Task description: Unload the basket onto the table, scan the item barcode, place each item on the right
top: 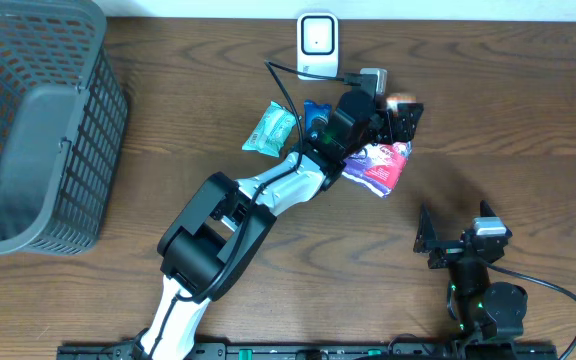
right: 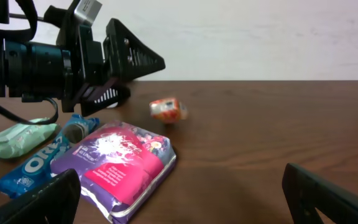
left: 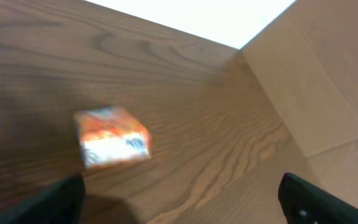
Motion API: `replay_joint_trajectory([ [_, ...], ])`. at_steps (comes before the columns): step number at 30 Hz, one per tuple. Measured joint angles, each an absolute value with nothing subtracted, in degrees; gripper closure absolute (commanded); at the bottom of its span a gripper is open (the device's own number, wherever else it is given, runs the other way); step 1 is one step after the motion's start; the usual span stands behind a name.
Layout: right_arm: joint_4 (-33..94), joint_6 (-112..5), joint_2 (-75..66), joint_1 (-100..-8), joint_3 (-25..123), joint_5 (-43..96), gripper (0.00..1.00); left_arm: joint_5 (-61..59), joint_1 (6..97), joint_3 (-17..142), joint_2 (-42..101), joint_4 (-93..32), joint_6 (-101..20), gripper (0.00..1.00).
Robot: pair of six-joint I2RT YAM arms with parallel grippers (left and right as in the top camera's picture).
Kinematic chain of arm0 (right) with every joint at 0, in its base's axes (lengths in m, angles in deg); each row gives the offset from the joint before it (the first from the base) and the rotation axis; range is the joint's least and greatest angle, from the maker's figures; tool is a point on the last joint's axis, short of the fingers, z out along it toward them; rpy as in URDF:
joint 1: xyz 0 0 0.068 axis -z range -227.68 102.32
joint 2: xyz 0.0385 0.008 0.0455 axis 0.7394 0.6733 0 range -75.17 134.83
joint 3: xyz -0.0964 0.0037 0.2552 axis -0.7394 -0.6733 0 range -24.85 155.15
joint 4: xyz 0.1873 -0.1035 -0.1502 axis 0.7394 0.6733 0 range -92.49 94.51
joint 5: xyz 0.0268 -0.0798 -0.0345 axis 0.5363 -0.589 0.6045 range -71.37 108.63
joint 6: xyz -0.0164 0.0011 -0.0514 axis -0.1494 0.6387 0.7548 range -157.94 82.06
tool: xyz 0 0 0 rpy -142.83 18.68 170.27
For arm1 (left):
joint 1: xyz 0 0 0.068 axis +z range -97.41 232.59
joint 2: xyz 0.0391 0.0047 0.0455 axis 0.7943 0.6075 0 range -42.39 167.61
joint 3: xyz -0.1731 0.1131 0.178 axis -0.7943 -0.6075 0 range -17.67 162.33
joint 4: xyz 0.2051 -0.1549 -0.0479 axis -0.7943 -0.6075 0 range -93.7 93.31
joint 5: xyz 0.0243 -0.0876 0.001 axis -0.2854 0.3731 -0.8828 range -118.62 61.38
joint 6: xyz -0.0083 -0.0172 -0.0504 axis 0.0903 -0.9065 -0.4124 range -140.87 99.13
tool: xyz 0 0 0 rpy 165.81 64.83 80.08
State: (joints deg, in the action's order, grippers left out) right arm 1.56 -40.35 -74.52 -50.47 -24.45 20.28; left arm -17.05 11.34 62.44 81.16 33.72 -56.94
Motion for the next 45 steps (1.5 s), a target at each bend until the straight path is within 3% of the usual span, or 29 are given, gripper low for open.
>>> replay_joint_trajectory([
  [10, 1.6, -40.4, -74.5, -50.5, -24.4, 20.3, 0.01, -16.5, 14.9, 62.4, 75.9, 27.2, -56.9, 0.02],
  [23, 1.6, -40.4, -74.5, -50.5, -24.4, 20.3, 0.01, -16.1, 28.7, 62.6, 46.5, -17.5, -48.4, 0.02],
  [33, 1.5, -40.4, -74.5, -50.5, -24.4, 20.3, 0.01, -21.4, 36.2, 62.7, 33.9, -47.5, -42.1, 0.02],
  [45, 1.6, -40.4, -74.5, -50.5, -24.4, 20.3, 0.01, -23.0, 36.8, 62.6, 34.0, -55.5, -41.6, 0.02],
])
